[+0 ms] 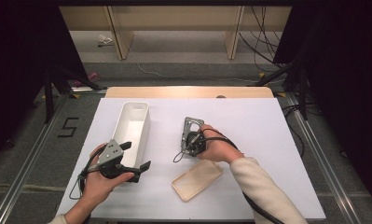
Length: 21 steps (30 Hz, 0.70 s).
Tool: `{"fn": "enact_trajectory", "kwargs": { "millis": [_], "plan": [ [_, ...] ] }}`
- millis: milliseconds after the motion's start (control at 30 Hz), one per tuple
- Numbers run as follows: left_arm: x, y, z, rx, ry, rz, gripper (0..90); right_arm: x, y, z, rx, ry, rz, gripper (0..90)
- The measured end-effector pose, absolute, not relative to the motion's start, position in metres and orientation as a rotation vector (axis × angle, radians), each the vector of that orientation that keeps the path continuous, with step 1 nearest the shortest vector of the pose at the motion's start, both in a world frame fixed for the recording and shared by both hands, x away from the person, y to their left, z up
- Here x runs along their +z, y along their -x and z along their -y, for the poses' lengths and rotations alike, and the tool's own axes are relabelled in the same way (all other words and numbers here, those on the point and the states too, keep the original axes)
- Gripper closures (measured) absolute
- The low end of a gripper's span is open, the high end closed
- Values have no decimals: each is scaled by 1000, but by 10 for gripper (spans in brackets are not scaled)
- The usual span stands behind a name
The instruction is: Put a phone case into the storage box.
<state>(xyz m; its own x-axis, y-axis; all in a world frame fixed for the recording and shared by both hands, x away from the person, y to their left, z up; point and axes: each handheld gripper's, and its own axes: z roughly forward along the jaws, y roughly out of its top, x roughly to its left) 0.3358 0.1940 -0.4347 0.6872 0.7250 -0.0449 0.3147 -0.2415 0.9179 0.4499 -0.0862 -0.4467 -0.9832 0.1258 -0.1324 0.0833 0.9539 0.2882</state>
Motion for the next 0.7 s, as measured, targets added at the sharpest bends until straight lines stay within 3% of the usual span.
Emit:
{"fn": "enact_trajectory", "kwargs": {
  "millis": [700],
  "plan": [
    [-434, -336, -195, 489, -1834, -819, 8, -439, -439, 115, 804, -221, -2843, 897]
  ]
}}
